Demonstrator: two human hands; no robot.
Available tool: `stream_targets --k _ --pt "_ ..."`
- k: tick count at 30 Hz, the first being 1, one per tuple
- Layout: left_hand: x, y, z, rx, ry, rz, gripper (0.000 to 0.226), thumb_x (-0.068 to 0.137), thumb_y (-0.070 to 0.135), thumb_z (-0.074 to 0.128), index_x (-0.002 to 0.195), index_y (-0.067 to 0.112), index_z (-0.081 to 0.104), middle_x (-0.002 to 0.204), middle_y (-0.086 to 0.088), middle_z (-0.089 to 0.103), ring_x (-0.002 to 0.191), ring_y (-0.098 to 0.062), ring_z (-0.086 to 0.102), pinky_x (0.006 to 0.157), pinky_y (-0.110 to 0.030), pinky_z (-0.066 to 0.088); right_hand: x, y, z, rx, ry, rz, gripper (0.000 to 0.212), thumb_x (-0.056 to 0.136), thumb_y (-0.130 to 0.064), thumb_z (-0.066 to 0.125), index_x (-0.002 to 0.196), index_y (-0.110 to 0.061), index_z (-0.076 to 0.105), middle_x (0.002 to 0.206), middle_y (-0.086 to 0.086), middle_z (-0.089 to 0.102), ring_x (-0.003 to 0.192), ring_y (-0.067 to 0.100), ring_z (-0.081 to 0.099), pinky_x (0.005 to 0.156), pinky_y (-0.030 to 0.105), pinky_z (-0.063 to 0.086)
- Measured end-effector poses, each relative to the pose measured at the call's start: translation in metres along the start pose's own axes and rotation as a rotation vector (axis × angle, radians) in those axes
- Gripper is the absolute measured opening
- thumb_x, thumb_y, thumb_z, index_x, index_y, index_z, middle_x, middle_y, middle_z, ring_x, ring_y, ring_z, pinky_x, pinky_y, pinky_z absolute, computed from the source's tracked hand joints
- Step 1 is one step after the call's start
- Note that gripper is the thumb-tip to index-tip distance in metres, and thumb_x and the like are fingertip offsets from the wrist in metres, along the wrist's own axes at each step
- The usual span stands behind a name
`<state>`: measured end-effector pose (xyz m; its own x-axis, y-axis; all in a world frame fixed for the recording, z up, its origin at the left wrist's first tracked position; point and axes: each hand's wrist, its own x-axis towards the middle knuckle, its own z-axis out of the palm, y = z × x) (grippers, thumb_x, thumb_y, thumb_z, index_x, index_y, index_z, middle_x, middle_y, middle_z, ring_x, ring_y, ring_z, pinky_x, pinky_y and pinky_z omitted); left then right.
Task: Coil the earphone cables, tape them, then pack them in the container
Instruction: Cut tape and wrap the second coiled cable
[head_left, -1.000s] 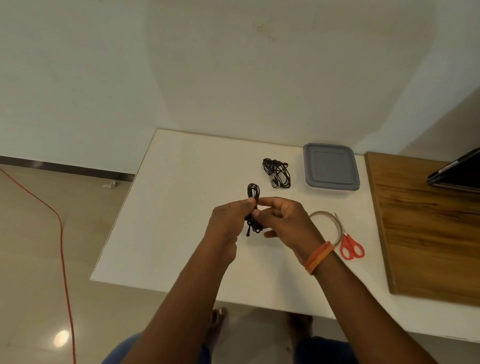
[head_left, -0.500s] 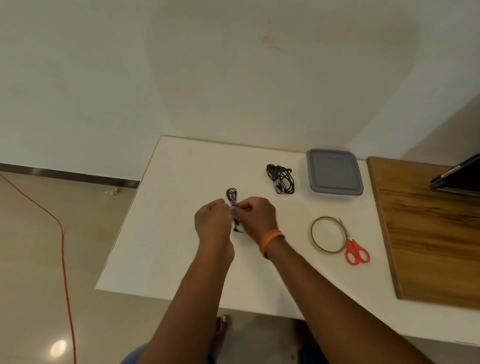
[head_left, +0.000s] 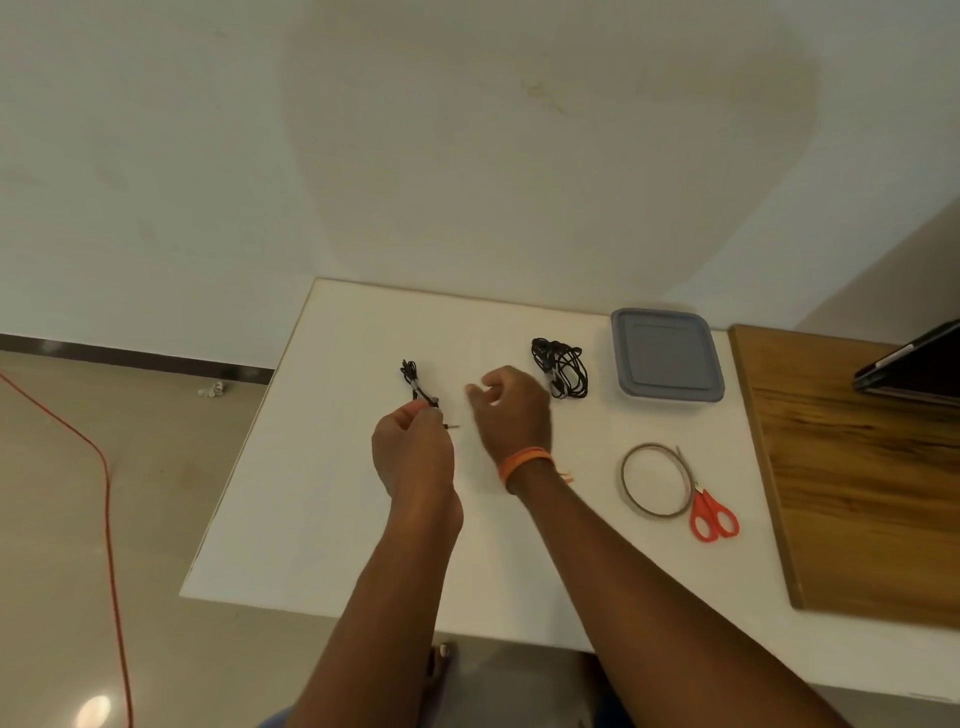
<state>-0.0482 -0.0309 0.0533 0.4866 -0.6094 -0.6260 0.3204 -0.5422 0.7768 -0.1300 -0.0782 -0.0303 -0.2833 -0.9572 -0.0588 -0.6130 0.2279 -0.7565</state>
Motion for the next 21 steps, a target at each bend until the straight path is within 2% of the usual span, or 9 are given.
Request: stream_targets --k 3,5,7,9,12,14,17,19,21 --pt "-0.001 -0.004 0.002 -0.028 -0.02 -0.007 0.017 0.091 0.008 0.056 0.104 0.013 0.066 0.077 0.005 0.054 0.063 -0.011 0.045 0.059 -0.022 0.037 0.011 0.026 -0.031 -0.182 0.202 -0.105 0.024 0.081 -0.02 0.068 0.102 -0.011 0.062 0.102 0.009 0.06 0.096 0.029 0.056 0.082 0.039 0.049" --pt "-0.002 -0.006 0.004 -0.025 -0.05 -0.012 0.02 0.091 0.007 0.055 0.107 0.013 0.066 0.077 0.003 0.053 0.063 -0.011 0.046 0.059 -0.022 0.037 0.019 0.038 -0.046 -0.256 0.269 -0.14 0.033 0.08 -0.015 0.069 0.11 -0.006 0.058 0.113 0.015 0.053 0.104 0.034 0.051 0.088 0.041 0.045" --pt "-0.003 -0.007 0.006 -0.009 -0.08 -0.011 0.018 0.092 0.008 0.054 0.104 0.016 0.065 0.081 0.003 0.056 0.071 -0.012 0.051 0.068 -0.024 0.044 0.027 0.043 -0.052 -0.212 0.211 -0.065 0.042 0.084 -0.014 0.069 0.121 -0.004 0.052 0.123 0.018 0.048 0.113 0.034 0.047 0.093 0.037 0.041" --pt "-0.004 -0.009 0.006 0.006 -0.099 -0.02 0.016 0.092 0.008 0.055 0.099 0.02 0.064 0.089 0.004 0.06 0.085 -0.015 0.055 0.084 -0.031 0.048 0.035 0.047 -0.051 -0.137 0.134 0.043 0.045 0.087 -0.017 0.067 0.126 -0.005 0.048 0.125 0.018 0.048 0.114 0.034 0.048 0.094 0.037 0.041" --pt "-0.003 -0.01 0.007 0.007 -0.124 -0.021 0.017 0.093 0.008 0.055 0.099 0.02 0.065 0.096 0.004 0.062 0.093 -0.017 0.057 0.094 -0.036 0.048 0.045 0.055 -0.047 -0.147 0.103 0.062 0.039 0.087 -0.016 0.067 0.121 -0.005 0.052 0.118 0.016 0.057 0.11 0.034 0.054 0.094 0.043 0.047" --pt "-0.001 -0.011 0.007 0.012 -0.142 -0.017 0.017 0.093 0.008 0.054 0.1 0.018 0.066 0.09 0.002 0.062 0.084 -0.016 0.057 0.083 -0.031 0.05 0.048 0.059 -0.047 -0.131 0.117 0.033 0.03 0.083 -0.011 0.07 0.111 -0.005 0.059 0.107 0.013 0.065 0.101 0.031 0.06 0.088 0.043 0.051" --pt "-0.001 -0.012 0.008 0.044 -0.184 -0.015 0.016 0.094 0.007 0.053 0.1 0.015 0.065 0.074 0.003 0.056 0.066 -0.012 0.051 0.062 -0.024 0.044 0.047 0.058 -0.05 -0.005 0.105 0.056 0.022 0.079 -0.007 0.074 0.099 -0.007 0.064 0.094 0.007 0.068 0.084 0.021 0.064 0.077 0.031 0.054" --pt "-0.001 -0.014 0.009 0.096 -0.211 -0.017 0.015 0.094 0.008 0.054 0.1 0.016 0.066 0.077 0.004 0.058 0.068 -0.013 0.053 0.063 -0.026 0.045 0.043 0.056 -0.052 0.129 0.062 0.083 0.02 0.077 -0.006 0.077 0.094 -0.01 0.067 0.087 0.005 0.07 0.08 0.019 0.067 0.076 0.028 0.056" --pt "0.003 -0.019 0.01 0.136 -0.222 -0.014 0.017 0.093 0.009 0.056 0.105 0.016 0.065 0.088 0.001 0.063 0.079 -0.016 0.058 0.074 -0.029 0.049 0.035 0.052 -0.057 0.32 -0.016 0.12 0.022 0.075 -0.002 0.078 0.09 -0.013 0.067 0.083 0.005 0.072 0.078 0.02 0.07 0.074 0.027 0.057"
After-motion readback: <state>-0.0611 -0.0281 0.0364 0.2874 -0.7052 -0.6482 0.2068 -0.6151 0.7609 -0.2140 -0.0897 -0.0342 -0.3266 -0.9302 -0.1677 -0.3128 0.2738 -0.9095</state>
